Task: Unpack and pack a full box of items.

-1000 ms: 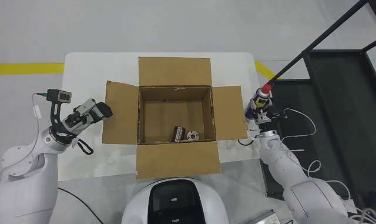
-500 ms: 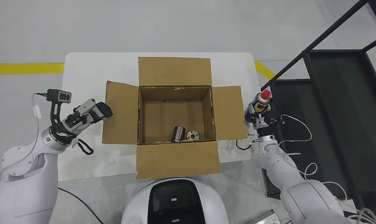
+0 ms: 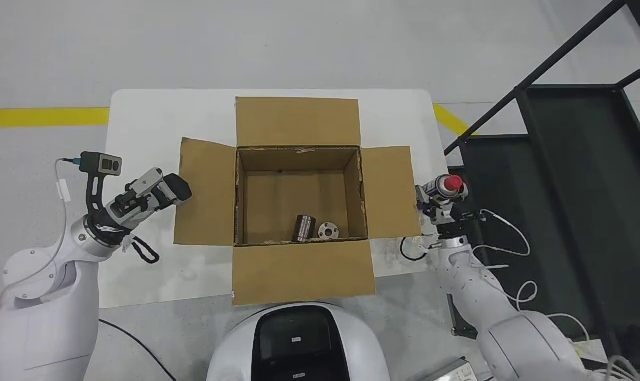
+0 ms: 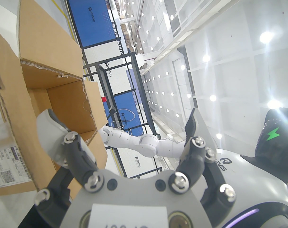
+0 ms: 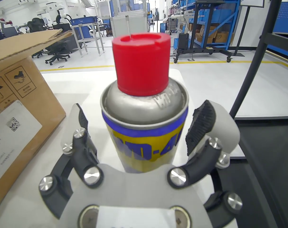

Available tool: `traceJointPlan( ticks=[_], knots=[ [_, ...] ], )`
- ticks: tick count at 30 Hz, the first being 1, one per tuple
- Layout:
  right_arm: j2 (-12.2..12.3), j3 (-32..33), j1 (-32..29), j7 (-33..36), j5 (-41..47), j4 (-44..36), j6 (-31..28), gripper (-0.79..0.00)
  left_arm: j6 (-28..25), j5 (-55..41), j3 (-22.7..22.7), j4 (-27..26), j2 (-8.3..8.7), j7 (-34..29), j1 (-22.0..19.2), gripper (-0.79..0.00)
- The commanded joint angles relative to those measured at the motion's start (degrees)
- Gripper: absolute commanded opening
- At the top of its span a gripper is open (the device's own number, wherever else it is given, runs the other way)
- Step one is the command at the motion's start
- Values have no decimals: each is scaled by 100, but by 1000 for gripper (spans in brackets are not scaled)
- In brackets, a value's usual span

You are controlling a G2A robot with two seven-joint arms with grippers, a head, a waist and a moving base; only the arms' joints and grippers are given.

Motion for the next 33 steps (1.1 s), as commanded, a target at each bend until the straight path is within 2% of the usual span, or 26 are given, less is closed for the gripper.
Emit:
traceJointPlan(
  ticks=[1,11,19,23,27,33],
  knots=[
    [20,0,-33,-212,-63,-83,19,0,0,0,0,0,0,0,0,0],
    [257,169,-229,-839,-400,-608,166,0,0,0,0,0,0,0,0,0],
    [573,507,-559,-903,-874,-1519,446,0,0,0,0,0,0,0,0,0],
    [847,795,-1029,-657,-1533,-2490,460,0,0,0,0,0,0,0,0,0],
    [1103,1379,-1863,-246,-1799,-4000,365,0,0,0,0,0,0,0,0,0],
    [1314,2180,-3203,841,-1963,-6125,140,0,0,0,0,0,0,0,0,0]
  ],
)
